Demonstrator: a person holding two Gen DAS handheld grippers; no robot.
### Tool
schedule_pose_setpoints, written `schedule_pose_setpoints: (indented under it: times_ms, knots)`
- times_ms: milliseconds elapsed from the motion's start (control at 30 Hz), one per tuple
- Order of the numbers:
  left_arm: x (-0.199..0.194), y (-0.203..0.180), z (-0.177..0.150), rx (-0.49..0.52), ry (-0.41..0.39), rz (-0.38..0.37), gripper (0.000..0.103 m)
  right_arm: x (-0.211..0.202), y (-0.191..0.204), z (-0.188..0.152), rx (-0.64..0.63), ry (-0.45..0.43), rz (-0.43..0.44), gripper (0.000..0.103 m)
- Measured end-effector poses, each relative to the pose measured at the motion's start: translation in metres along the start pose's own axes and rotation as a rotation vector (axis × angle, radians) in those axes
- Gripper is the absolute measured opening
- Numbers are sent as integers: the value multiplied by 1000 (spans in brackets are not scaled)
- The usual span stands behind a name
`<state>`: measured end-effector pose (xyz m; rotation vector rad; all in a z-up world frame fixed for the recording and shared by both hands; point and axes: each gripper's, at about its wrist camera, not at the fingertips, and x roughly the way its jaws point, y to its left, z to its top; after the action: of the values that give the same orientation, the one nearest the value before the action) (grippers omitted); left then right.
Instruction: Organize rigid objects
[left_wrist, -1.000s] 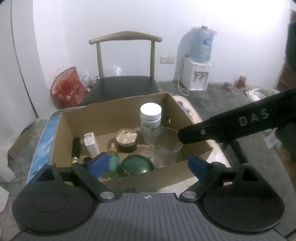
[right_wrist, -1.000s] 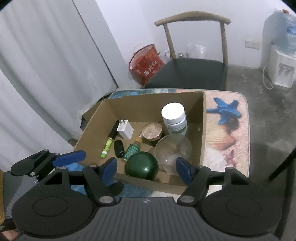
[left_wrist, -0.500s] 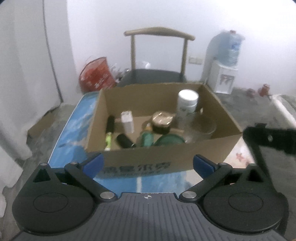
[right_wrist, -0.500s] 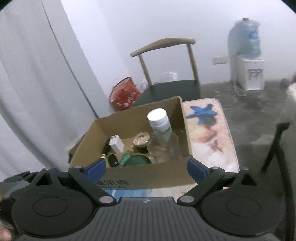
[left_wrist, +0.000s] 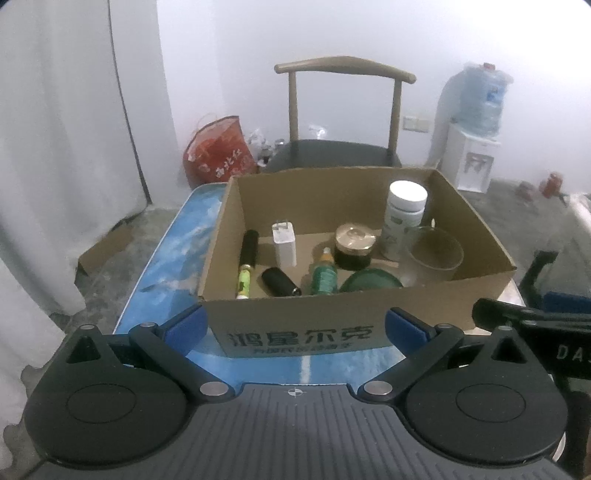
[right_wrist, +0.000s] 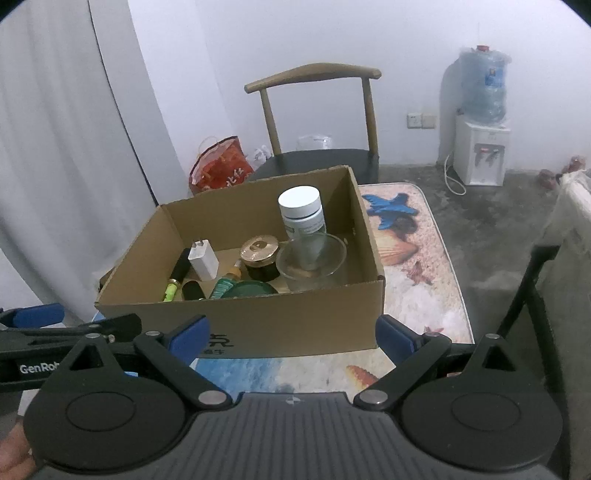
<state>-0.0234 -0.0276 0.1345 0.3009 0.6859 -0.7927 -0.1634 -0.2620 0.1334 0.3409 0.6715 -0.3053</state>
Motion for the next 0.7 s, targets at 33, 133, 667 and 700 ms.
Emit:
schedule_pose_setpoints:
  times_ms: [33,133,667,700]
  knots:
    - [1,1,0,-2,1,0,103,1,0,0,2,4,1,98]
    - [2,2,0,-2,2,1,103,2,1,-1,-8,8,-3,98]
    - [5,4,2,-1,2,15,102,7,4,1,-45,9,-18,98]
    - [5,5,2,0,1,15,102,7,4,2,-46,9,-19,98]
